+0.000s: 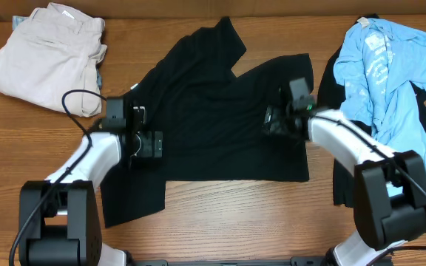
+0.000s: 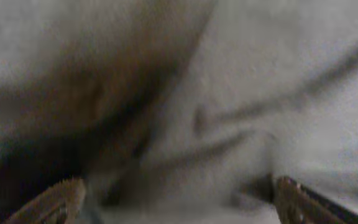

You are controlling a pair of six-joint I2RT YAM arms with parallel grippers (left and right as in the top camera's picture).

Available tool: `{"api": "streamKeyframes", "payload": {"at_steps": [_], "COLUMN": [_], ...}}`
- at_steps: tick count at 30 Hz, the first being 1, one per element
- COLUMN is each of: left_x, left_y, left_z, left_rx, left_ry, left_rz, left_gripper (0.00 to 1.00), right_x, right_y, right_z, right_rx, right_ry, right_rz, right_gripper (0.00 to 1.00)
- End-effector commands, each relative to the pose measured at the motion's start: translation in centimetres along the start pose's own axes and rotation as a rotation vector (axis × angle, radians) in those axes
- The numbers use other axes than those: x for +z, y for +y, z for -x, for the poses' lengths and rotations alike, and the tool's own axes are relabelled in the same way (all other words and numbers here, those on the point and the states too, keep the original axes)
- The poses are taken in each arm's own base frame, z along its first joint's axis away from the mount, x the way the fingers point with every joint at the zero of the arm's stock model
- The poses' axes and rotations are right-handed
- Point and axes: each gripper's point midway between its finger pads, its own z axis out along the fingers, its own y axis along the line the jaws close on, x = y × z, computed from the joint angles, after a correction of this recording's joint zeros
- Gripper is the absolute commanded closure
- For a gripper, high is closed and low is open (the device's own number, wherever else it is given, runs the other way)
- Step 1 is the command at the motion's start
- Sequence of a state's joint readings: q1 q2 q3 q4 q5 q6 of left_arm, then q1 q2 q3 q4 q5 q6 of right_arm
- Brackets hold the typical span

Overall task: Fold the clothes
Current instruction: 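Grasp the bottom hem corners with the left and right grippers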

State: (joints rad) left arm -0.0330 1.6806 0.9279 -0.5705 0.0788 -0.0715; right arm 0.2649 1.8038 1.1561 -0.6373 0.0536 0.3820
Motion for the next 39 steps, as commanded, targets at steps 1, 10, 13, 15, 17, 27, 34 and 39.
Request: {"api": "streamKeyframes", "payload": {"at_steps": [1, 10, 13, 15, 17, 27, 34, 39], "left_x": [-4.6, -11.0, -10.7, -10.4, -10.0, -5.9, -3.3, -3.1], "left_y": [-0.7, 0.2, 0.3, 0.4, 0.1, 0.4, 1.3, 1.5], "left_z": [4.4, -0.6, -3.0, -4.8, -6.9, -13.0, -15.9, -15.8], "left_rx": [-0.047, -0.327, -0.359, -0.392, -0.425, -0.459, -0.57, -0.568], "left_ry": [-0.054, 0.176, 0.182, 0.179, 0.18, 0.13, 0.207, 0.203], "left_rz": [0.0, 0.111, 0.115, 0.109, 0.083, 0.042, 0.108, 0.114], "left_gripper": [0.0, 0.0, 0.0, 0.0, 0.0, 0.0, 0.03, 0.03], "right_x": [-6.5, -17.1, -17.6, -17.4, -16.9, -12.3, -9.3, -8.4], "right_y": [2.5, 2.0, 0.9, 0.4, 0.0, -0.1, -1.1, -1.8], "right_z": [5.0, 1.6, -0.6, -1.8, -2.9, -8.1, -10.9, -12.2], "right_rx": [-0.014, -0.016, -0.016, -0.016, -0.018, -0.05, -0.013, -0.013], "right_ry": [-0.124, -0.06, 0.01, 0.056, 0.095, 0.227, 0.279, 0.311], "right_rz": [0.082, 0.143, 0.106, 0.085, 0.067, 0.027, -0.004, -0.023], "right_gripper": [0.11, 0.08, 0.07, 0.07, 0.07, 0.07, 0.07, 0.07]}}
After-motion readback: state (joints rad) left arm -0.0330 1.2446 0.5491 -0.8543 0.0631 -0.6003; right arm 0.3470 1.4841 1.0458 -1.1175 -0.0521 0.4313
